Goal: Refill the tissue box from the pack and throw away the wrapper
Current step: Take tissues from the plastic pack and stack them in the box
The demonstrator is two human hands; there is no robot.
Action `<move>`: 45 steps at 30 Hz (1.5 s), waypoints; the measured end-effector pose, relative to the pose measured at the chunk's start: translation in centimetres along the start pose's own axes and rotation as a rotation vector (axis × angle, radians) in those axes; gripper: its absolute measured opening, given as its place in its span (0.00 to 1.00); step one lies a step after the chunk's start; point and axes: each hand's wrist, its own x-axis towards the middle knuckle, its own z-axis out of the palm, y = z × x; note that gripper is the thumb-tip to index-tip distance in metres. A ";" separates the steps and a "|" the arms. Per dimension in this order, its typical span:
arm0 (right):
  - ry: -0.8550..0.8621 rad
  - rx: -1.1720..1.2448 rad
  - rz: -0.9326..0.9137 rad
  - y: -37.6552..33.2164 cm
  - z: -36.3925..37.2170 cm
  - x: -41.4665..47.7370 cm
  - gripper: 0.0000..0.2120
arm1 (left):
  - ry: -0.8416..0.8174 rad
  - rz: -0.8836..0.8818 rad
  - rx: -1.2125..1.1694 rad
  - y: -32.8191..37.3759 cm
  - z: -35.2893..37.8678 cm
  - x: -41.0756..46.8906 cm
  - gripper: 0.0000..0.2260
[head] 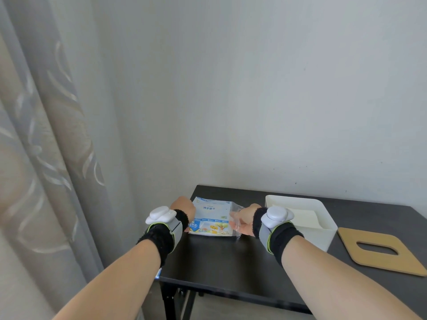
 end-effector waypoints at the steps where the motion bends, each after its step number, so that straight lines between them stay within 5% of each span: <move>1: 0.016 0.021 0.010 0.0 0.0 0.2 0.16 | -0.006 -0.003 -0.005 -0.2 0.2 0.0 0.18; 12: 0.009 0.226 0.181 0.1 0.9 -0.3 0.19 | 0.054 0.038 -0.081 -1.3 0.5 -0.8 0.18; 20: -0.036 0.044 0.147 0.5 1.0 -0.5 0.14 | 0.080 0.119 -0.072 -1.6 0.4 -0.4 0.18; 24: -0.023 -0.061 0.040 -0.3 1.2 -1.8 0.10 | 0.097 0.116 -0.063 -1.6 0.4 -0.3 0.16; 32: 0.002 -0.140 -0.126 -2.4 -0.1 -2.0 0.19 | 0.124 0.046 -0.034 -1.5 0.2 -0.2 0.16; 35: -0.026 -0.105 -0.144 -3.5 -1.1 -2.8 0.13 | 0.101 0.027 0.076 -1.3 0.4 -0.7 0.15; 45: 0.034 -0.097 -0.256 -7.2 -5.4 -5.1 0.14 | 0.081 0.036 0.394 -0.3 -0.2 -1.1 0.08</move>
